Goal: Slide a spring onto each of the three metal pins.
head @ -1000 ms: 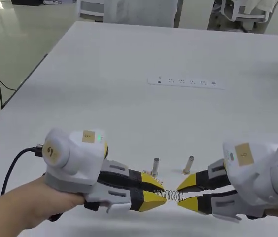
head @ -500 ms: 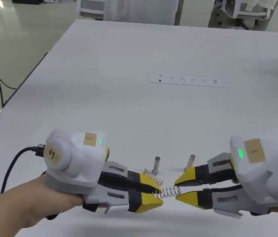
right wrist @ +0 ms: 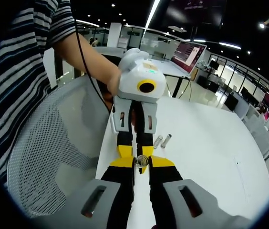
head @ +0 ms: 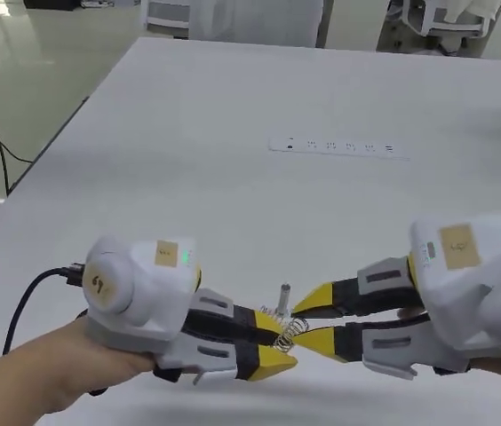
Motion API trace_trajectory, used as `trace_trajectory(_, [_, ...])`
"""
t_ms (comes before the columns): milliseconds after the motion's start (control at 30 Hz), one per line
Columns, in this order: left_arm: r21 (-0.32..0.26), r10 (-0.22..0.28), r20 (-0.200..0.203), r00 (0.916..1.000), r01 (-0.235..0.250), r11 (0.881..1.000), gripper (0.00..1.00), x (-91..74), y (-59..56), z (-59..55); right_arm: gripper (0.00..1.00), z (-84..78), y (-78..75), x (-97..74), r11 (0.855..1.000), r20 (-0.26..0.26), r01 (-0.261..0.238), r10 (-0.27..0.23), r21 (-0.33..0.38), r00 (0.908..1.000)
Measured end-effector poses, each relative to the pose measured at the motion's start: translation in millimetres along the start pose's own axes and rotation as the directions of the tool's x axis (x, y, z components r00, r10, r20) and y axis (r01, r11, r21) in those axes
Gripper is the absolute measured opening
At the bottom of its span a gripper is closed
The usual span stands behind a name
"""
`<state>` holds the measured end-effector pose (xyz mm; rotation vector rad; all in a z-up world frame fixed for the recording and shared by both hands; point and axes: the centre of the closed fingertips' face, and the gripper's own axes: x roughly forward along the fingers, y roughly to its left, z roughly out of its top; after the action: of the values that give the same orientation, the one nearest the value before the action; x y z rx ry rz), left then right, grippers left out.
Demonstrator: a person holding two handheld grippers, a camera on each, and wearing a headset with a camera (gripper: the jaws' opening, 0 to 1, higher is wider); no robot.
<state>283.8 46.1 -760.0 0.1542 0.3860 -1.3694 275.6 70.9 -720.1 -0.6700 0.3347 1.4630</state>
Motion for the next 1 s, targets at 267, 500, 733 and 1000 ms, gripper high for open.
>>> trace_trajectory(267, [0.007,0.003,0.003,1.0,-0.003,1.0,0.02,0.0,0.2,3.6,0.08,6.0,-3.3,2.8,0.999,0.025,0.026,-0.026,-0.028,0.9994])
trace_trajectory(500, [0.016,0.002,0.006,1.0,-0.002,1.0,0.02,-0.5,1.0,7.7,0.08,10.9,-6.9,3.7,0.998,0.064,0.054,-0.053,-0.01,0.9966])
trace_trajectory(733, [0.033,0.018,0.002,0.9998,-0.018,0.999,0.02,0.4,3.0,9.2,0.07,17.3,-3.4,8.7,0.997,0.117,0.073,-0.073,0.006,0.9905])
trace_trajectory(1000, [0.009,0.03,0.008,0.9995,-0.03,1.0,0.03,-2.9,3.0,8.6,0.07,16.5,-5.1,4.0,0.996,0.11,0.08,-0.075,-0.038,0.9911])
